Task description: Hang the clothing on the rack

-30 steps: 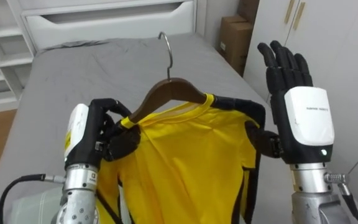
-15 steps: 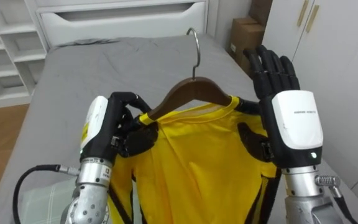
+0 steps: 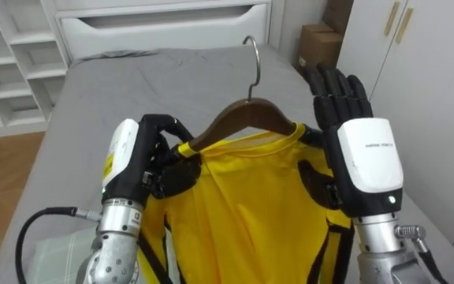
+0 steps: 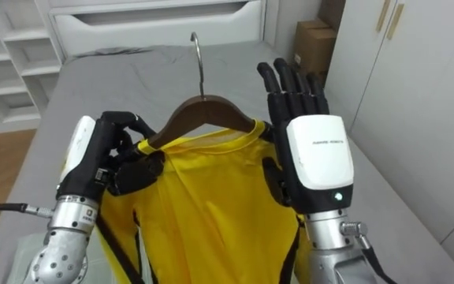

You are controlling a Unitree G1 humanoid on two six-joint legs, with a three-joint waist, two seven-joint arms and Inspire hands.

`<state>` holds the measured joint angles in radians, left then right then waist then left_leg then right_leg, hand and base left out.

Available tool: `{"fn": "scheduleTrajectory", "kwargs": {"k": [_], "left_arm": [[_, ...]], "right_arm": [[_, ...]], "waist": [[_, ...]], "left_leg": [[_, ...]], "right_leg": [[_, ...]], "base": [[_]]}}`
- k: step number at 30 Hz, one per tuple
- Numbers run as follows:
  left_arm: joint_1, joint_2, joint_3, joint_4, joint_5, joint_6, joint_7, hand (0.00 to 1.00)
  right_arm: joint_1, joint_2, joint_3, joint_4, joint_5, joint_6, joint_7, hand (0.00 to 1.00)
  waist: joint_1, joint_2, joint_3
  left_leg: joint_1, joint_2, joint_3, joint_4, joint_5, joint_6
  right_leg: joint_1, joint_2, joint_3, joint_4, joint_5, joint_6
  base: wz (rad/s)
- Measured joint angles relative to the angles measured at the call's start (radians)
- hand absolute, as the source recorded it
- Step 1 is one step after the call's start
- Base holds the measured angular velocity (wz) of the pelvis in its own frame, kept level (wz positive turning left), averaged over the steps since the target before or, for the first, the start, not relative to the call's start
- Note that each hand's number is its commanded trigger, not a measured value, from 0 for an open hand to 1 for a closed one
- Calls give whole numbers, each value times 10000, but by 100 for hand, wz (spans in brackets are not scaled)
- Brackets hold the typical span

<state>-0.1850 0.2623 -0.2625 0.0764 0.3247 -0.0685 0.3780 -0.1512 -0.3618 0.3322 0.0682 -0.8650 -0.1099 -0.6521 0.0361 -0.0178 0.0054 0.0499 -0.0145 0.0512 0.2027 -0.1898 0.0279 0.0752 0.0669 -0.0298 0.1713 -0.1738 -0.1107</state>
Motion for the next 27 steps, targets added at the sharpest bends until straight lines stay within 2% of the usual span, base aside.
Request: {"fn": "scheduleTrajectory", "kwargs": {"k": [6, 13, 16, 19, 27], "left_arm": [[-2, 0, 39, -1, 412, -26, -161, 100], [-22, 19, 35, -9, 640, -44, -169, 100], [-22, 18, 66, -242, 1115, -45, -183, 100], [-23, 16, 81, -397, 1499, -113, -194, 100], [-21, 22, 100, -388, 1491, -135, -194, 100]], "right_arm": [[5, 19, -37, 430, 919, -83, 717, 0], [-9, 15, -38, -260, 3088, -91, 1795, 0], [-7, 10, -133, -676, 3695, -92, 2554, 0], [-6, -20, -411, -917, 4310, -122, 3243, 0], [201, -33, -565, -889, 4663, -120, 4153, 0]], "waist": [[-12, -1, 23], [-21, -27, 44], [-16, -110, 97], [-36, -120, 99], [-119, -106, 94]], "left_leg": [[140, -10, 7, -44, 0, 0], [146, -11, 21, -57, 0, 0], [126, -12, 25, -56, 0, 0], [122, -35, 3, -51, 0, 1], [175, -22, -20, -140, -1, 1]], "right_leg": [[95, -10, -1, -45, -1, 2], [140, -13, 9, -39, -2, 2], [126, -11, 22, -85, -2, 2], [154, -30, 2, -206, -1, 2], [219, -19, -38, -186, 1, 3]], "base": [[0], [0], [0], [1], [0]]}}
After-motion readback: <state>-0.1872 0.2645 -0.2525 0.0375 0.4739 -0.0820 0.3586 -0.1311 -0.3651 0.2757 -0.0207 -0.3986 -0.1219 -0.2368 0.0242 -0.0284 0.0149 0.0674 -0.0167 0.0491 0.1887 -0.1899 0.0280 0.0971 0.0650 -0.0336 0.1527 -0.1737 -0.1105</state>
